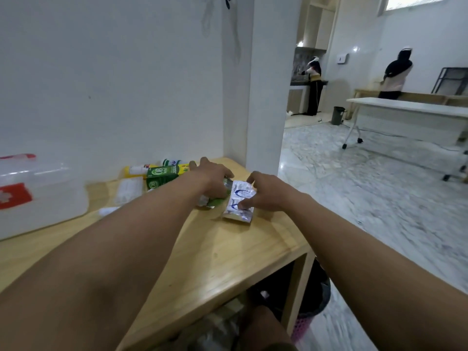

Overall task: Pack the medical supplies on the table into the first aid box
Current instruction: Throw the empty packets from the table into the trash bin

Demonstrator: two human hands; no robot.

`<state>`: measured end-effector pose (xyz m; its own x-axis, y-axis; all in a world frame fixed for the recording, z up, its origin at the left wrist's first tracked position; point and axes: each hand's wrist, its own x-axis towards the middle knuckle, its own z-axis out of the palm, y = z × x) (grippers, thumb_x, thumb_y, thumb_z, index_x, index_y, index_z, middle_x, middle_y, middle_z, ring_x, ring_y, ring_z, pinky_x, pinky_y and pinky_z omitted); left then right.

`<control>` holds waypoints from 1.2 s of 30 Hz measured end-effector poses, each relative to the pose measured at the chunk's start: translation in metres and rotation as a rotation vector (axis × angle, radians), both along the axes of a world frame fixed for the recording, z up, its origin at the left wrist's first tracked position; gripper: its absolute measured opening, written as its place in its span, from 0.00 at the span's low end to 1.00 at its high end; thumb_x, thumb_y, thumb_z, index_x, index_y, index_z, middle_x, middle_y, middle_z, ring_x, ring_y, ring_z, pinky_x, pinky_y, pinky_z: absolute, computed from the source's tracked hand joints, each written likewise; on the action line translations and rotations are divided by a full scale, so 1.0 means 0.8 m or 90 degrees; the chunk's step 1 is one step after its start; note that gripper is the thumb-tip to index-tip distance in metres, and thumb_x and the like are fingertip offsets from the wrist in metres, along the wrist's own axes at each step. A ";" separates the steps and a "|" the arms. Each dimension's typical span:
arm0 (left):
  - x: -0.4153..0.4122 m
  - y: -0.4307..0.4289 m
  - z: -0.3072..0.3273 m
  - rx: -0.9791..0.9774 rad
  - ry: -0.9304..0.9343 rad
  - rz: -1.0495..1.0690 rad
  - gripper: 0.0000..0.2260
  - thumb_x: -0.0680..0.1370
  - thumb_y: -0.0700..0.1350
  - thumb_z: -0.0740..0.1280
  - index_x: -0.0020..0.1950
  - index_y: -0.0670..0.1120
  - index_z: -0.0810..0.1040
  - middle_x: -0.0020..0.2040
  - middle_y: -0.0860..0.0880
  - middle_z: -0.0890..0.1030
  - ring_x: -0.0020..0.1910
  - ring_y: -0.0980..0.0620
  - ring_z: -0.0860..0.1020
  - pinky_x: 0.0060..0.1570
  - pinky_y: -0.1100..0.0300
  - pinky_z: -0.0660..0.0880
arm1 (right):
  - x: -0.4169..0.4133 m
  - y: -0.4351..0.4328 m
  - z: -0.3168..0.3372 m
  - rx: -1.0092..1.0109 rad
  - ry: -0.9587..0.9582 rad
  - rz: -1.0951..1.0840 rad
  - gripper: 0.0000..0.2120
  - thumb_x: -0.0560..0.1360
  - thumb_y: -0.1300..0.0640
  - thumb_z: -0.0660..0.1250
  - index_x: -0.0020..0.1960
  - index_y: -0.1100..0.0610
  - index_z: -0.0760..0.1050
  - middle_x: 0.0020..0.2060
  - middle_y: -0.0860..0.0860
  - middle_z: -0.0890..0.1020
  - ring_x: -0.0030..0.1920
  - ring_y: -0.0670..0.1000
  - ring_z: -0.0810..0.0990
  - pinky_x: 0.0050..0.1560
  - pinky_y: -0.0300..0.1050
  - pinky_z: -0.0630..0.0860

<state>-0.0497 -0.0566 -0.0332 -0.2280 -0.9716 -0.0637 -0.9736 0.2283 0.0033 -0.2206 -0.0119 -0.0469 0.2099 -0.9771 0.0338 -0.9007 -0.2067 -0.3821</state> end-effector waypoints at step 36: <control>-0.082 -0.063 0.051 -0.105 0.453 -0.198 0.18 0.73 0.32 0.71 0.55 0.54 0.84 0.54 0.47 0.84 0.53 0.49 0.80 0.53 0.55 0.78 | -0.140 -0.040 0.050 -0.211 -0.294 -0.063 0.26 0.71 0.66 0.71 0.64 0.44 0.77 0.39 0.48 0.82 0.42 0.45 0.81 0.41 0.41 0.77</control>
